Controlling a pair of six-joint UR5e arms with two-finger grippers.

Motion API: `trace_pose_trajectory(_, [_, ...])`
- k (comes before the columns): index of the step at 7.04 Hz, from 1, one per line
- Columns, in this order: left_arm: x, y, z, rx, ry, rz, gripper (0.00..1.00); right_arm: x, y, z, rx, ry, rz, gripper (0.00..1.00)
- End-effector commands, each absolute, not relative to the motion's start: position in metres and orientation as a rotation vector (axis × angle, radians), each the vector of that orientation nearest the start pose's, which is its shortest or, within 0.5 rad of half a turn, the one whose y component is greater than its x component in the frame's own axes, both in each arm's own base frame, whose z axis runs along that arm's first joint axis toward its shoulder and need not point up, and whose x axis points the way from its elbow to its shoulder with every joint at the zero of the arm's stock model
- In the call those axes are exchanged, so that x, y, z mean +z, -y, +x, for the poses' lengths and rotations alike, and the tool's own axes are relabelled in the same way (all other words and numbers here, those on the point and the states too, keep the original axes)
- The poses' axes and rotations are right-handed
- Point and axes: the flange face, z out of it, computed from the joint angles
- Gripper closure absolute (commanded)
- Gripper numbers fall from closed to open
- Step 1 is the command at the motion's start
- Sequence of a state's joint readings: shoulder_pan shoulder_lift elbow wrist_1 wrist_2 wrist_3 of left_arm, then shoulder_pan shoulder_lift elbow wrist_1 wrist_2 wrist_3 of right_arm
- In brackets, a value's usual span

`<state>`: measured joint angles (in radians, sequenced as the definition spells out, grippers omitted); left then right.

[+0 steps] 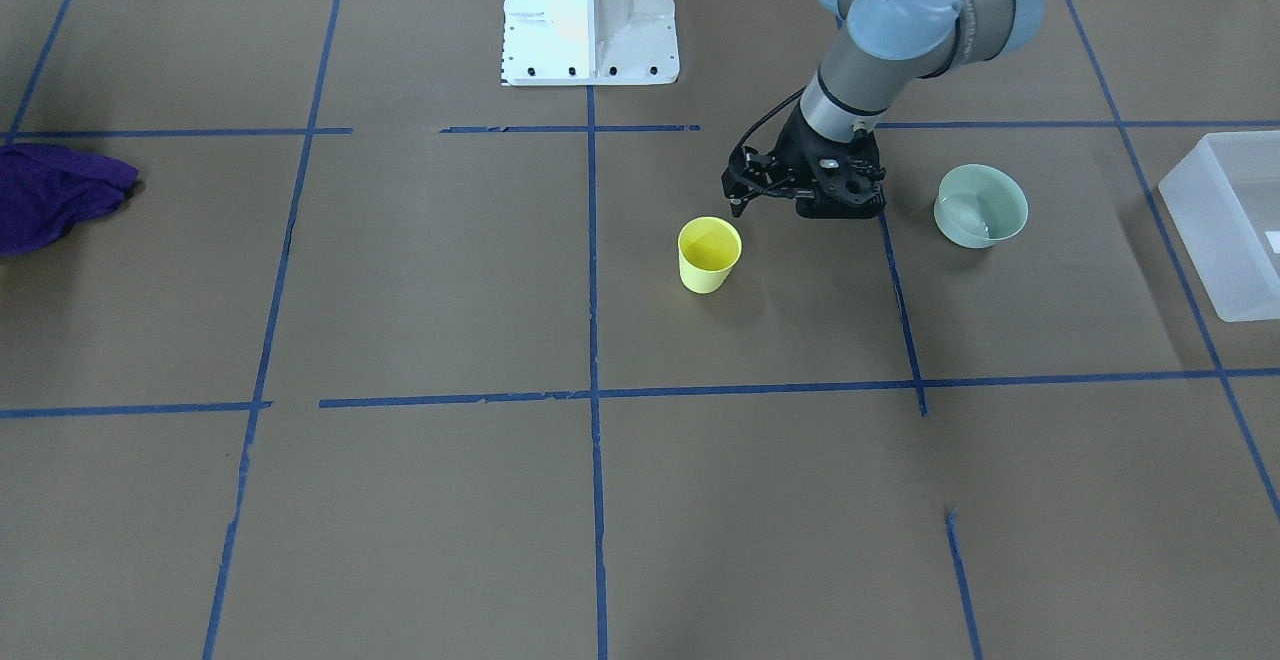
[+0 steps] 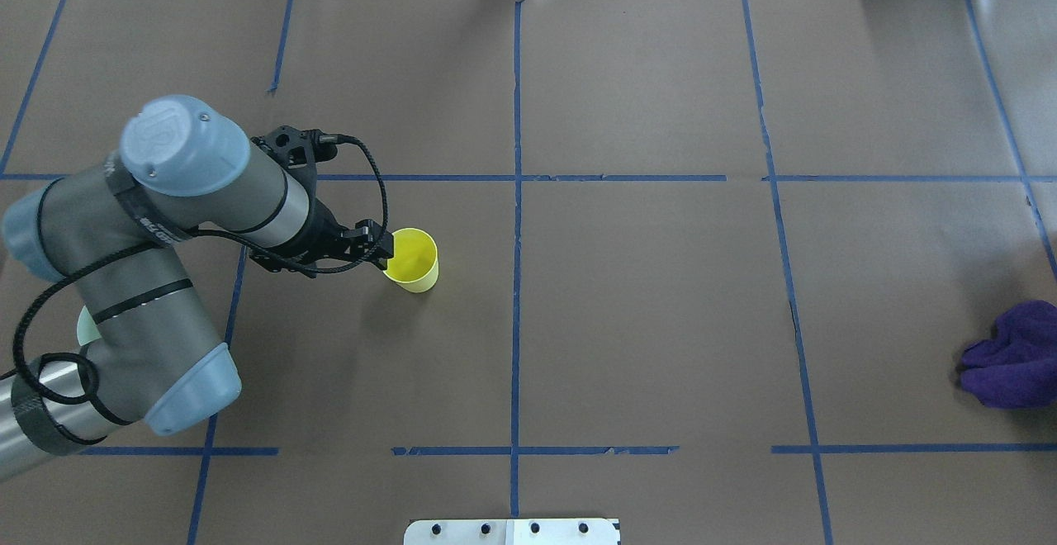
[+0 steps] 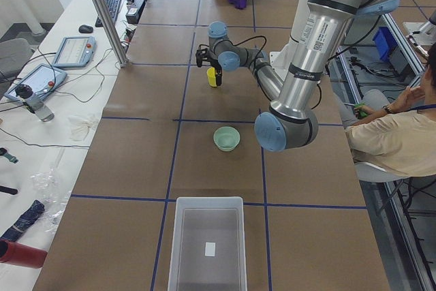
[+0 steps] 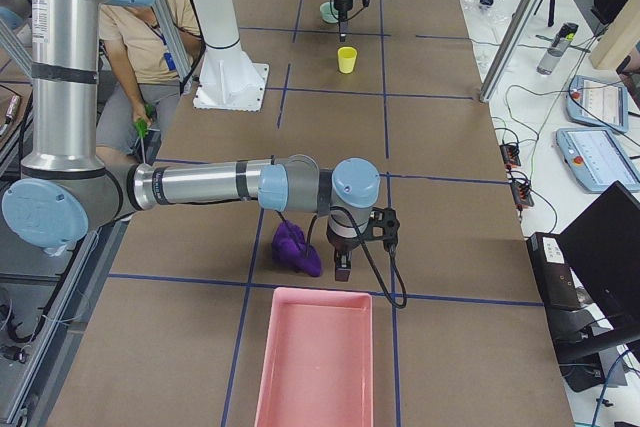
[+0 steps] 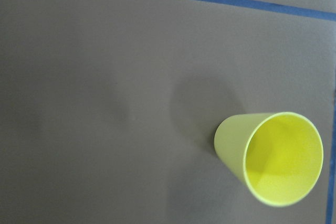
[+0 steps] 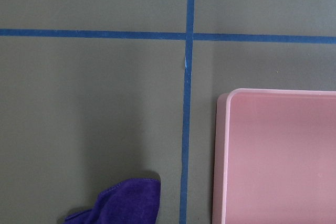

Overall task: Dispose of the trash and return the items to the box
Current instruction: 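Reach the left gripper to the yellow cup and close on its rim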

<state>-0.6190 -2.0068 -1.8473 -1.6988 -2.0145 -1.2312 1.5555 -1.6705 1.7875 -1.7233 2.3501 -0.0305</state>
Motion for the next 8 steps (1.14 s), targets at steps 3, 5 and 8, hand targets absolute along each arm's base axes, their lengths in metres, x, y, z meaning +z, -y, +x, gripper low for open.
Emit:
trace_pose_trajectory(3, [0.272, 0.430, 0.465, -0.064, -0.895, 0.030, 0.02, 0.622, 0.445, 0.056, -0.027, 0.780, -0.041, 0.00])
trace_pose_trajectory(5, [0.278, 0.438, 0.480, -0.064, -0.876, 0.016, 0.04, 0.622, 0.445, 0.056, -0.027, 0.780, -0.041, 0.00])
trace_pose_trajectory(8, [0.298, 0.448, 0.496, -0.061, -0.886, 0.022, 0.11, 0.622, 0.445, 0.056, -0.027, 0.780, -0.041, 0.00])
